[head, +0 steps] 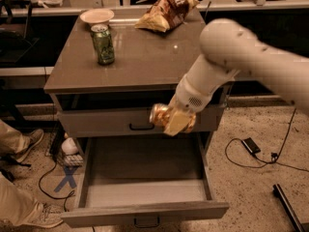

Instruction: Place orange can into middle drawer

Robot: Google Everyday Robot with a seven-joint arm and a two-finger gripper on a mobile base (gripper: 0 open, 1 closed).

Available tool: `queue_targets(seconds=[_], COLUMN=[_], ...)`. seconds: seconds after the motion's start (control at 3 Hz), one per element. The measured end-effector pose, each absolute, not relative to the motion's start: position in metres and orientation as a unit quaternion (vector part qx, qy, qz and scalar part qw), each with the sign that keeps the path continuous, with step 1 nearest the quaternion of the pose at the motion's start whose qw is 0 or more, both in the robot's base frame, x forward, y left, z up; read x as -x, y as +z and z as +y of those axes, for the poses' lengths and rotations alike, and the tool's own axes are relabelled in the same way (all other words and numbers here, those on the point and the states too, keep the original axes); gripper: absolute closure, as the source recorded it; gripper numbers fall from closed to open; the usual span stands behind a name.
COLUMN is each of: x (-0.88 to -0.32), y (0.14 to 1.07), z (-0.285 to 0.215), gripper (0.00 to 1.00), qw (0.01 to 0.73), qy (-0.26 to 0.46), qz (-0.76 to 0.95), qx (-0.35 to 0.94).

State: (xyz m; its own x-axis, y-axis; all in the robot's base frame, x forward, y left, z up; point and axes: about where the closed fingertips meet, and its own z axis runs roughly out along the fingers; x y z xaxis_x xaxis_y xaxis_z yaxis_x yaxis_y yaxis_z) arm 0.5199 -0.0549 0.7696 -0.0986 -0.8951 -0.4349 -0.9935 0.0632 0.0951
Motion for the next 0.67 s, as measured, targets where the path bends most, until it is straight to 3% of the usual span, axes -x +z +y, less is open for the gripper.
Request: queue_targets(seconds=[0.33, 0.67], x=[-0.498, -0.509], y=[0.669, 0.677], z=[0.009, 0.008], gripper=[1.00, 1.00], qw=[0.117, 0.137], qy=[0.266, 0.255], qz=[0.747, 0.747], qx=[0.598, 0.598])
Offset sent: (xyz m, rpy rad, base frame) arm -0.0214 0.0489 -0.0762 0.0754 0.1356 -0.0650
